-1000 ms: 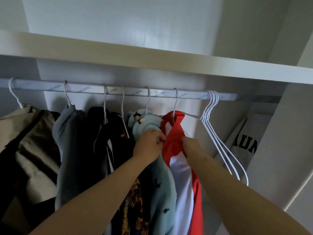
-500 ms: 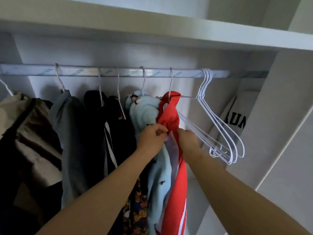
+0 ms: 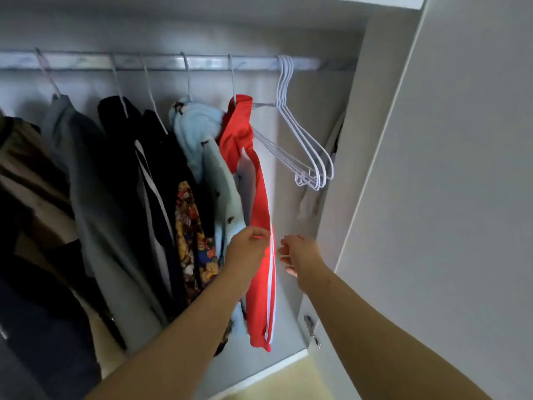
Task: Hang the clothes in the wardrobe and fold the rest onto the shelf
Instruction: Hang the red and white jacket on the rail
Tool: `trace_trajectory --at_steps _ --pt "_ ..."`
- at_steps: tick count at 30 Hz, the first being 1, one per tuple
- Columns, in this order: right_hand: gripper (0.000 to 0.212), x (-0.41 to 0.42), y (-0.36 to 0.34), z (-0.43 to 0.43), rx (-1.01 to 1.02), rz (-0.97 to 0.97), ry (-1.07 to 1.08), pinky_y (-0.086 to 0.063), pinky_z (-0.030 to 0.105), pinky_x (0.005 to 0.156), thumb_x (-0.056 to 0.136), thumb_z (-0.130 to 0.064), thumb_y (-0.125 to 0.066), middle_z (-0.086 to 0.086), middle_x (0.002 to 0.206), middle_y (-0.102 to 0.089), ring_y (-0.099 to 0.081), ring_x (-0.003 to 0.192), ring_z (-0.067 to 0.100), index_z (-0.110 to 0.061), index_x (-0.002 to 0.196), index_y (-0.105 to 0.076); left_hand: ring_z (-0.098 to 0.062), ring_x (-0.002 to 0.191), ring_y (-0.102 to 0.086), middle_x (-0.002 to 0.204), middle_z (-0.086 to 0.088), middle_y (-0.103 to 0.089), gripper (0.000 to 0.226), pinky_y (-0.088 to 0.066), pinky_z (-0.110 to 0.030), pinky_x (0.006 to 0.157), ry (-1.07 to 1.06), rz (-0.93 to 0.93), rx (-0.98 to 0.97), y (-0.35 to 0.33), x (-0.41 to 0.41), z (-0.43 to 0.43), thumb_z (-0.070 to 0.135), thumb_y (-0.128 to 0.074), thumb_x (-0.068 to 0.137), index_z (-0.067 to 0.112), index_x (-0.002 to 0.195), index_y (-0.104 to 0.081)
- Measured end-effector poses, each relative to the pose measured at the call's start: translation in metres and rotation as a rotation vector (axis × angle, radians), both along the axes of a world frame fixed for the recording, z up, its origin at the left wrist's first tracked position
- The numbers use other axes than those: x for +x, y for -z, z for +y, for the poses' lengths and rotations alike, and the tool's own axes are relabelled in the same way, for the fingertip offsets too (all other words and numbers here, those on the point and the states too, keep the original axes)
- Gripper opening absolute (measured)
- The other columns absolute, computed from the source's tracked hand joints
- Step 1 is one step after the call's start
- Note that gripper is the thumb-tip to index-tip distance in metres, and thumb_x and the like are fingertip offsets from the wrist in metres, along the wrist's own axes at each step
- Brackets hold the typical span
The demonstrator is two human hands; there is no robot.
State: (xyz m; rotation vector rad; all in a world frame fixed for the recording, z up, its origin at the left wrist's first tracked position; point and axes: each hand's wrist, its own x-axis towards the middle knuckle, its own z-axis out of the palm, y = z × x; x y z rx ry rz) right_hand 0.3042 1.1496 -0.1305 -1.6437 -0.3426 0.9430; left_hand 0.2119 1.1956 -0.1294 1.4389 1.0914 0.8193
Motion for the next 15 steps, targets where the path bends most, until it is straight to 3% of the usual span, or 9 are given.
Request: trace_trajectory --at_steps 6,12,15 --pt "0.019 -0.011 0.052 -0.145 -0.122 0.115 0.063 -0.025 0.014 0.033 0.09 -0.003 -0.043 0.005 0.054 -0.049 -0.037 0.035 0.011 -0.007 0.074 -0.054 -0.01 0.046 -0.044 0.062 -0.001 -0.052 0.021 -0.031 -0.015 0.039 0.077 0.071 -0.235 0.056 0.0 -0.131 0.0 -0.053 0.085 0.018 0.078 -0.06" --pt "0.018 -0.037 0.093 -0.273 -0.236 0.215 0.15 -0.026 0.015 0.039 0.09 -0.005 -0.045 0.004 0.059 -0.051 -0.04 0.046 0.015 -0.01 0.073 -0.05 -0.013 0.053 -0.051 0.065 0.002 -0.057 0.017 -0.036 -0.02 0.05 0.182 0.242 -0.362 0.094 -0.024 -0.248 0.004 -0.053 0.083 0.018 0.083 -0.063" --pt "0.018 -0.05 0.103 -0.331 -0.26 0.225 0.231 -0.03 0.02 0.047 0.09 -0.008 -0.045 0.004 0.062 -0.052 -0.043 0.049 0.016 -0.011 0.074 -0.051 -0.012 0.053 -0.05 0.065 0.003 -0.057 0.016 -0.034 -0.02 0.048 0.265 0.263 -0.389 0.102 -0.03 -0.3 0.006 -0.052 0.084 0.019 0.08 -0.061"
